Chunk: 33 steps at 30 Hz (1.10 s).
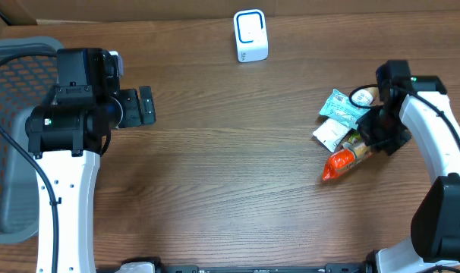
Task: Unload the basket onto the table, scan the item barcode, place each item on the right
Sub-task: 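Carry the spaghetti right and lay it beside the item pile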
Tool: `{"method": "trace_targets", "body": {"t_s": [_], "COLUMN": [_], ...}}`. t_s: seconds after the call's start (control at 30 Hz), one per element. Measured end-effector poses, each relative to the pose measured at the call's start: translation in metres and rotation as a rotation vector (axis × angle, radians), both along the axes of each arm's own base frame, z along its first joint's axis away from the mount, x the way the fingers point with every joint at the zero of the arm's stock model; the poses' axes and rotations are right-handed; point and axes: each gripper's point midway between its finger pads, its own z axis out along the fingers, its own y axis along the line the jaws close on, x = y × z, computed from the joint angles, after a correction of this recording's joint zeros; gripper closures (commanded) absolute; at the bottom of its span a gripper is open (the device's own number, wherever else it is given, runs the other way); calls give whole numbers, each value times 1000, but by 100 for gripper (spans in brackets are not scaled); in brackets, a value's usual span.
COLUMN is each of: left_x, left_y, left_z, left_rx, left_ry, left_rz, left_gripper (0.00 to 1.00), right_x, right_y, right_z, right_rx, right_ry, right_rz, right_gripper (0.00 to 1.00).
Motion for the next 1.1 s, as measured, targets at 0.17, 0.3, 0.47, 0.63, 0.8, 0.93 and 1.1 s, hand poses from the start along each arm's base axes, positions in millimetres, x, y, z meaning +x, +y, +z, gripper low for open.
{"method": "trace_targets", "body": {"t_s": [0.17, 0.3, 0.47, 0.63, 0.8, 0.93, 1.1], "left_x": [0, 0, 0, 0, 0, 0, 0], "left_y": [0, 0, 0, 0, 0, 0, 0], "left_z": [0, 0, 0, 0, 0, 0, 0], "left_rx": [0, 0, 0, 0, 0, 0, 0], "left_ry": [0, 0, 0, 0, 0, 0, 0], "left_rz": [0, 0, 0, 0, 0, 0, 0], "left_gripper": [0, 0, 0, 0, 0, 0, 0], "right_x": [-1, 0, -3, -1, 17, 28, 21], "right_y": [-1, -3, -4, 0, 12, 36, 59], "right_z": [-3, -2, -2, 7, 37, 83, 154], "right_rx": [-7, -19, -20, 7, 53, 110, 141], "right_ry": [2, 0, 16, 16, -84, -235, -449], "right_rz": [-2, 32, 97, 189, 317, 473, 623], "right_gripper": [73, 44, 30, 21, 12, 8, 3]}}
